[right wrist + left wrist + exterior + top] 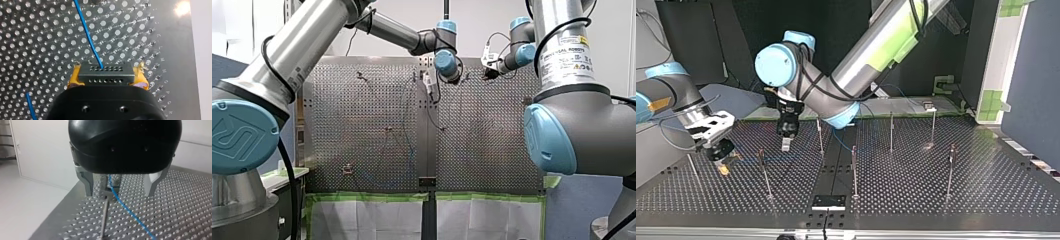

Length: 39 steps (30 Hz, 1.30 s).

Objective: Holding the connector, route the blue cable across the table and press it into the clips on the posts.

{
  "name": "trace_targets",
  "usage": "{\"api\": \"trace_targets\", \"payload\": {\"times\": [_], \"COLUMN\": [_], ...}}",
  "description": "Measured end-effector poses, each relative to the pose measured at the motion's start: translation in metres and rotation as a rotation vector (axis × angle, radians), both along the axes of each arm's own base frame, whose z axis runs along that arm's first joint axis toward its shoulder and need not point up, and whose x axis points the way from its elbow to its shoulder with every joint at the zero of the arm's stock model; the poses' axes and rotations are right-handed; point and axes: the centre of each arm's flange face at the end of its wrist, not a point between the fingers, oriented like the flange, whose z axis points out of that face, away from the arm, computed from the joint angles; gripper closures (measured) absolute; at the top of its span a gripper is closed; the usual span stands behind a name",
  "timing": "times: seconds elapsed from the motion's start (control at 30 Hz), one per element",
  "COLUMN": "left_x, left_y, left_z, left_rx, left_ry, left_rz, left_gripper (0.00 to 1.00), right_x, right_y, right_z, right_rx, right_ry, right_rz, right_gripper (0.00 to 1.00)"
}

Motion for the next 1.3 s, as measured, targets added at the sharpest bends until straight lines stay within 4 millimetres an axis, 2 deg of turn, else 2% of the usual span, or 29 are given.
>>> {"api": "trace_targets", "payload": {"times": [0.57,1.03,1.3], "left_x": [-0.032,-0.085,-0.107], "left_y": [0.036,0.040,0.057], "left_z": [0.039,0.068,0.084], "left_rx": [-0.148,-0.336,-0.444], "left_ry": [-0.086,-0.139,-0.180], "left_rz": [0.106,0.022,-0.003], "left_gripper": [0.00,0.00,0.00], "right_x": [0.007,0.011,0.013], "right_y": [0.003,0.006,0.006], "right_z": [-0.001,-0.001,-0.001], "right_rx": [-0.002,-0.004,-0.004], "right_ry": [0.006,0.009,0.010], "right_rz": [0.012,0.019,0.022], "right_gripper": [1.00,1.00,1.00]}}
